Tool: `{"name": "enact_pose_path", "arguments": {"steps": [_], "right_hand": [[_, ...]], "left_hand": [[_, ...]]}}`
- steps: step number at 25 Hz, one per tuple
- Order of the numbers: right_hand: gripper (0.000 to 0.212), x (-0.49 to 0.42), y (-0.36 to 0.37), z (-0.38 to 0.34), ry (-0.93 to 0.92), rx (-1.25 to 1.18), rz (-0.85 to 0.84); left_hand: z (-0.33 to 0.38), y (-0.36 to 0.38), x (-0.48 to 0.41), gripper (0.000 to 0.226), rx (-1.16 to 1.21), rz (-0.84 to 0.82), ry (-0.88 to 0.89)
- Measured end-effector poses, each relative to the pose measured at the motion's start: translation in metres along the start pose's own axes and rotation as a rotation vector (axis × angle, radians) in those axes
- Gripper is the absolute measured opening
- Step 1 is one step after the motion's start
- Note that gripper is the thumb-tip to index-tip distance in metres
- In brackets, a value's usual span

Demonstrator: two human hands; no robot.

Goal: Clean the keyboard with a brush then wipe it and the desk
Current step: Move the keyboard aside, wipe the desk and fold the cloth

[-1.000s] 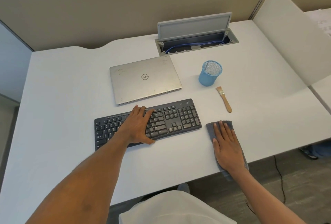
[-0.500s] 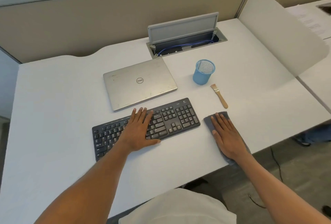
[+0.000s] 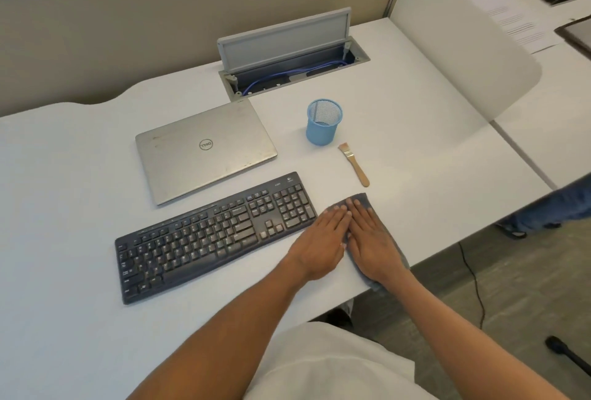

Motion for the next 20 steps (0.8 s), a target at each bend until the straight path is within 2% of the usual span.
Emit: {"name": "enact_pose_path", "arguments": {"steps": [8,20], "right_hand": [[0.059,0.001,-0.017,0.066,-0.062,-0.003,0.016],[0.061,-0.029,-0.047,0.175,-0.025,-0.014,0.012]], "left_hand": [[0.032,0.024,-0.055,0.076,0.085,0.017,-0.059],[0.064,0.023,-0.168,0.072,0.113,-0.034,-0.060]]}}
Point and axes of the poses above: each hand's wrist, its own x-axis away from the middle knuckle, its own y-axis out of the palm, z = x × y, the point moved 10 cm from there along -x, towards the middle knuckle, and after that the axes turned 6 degrees about y, right-handed, at the moved point
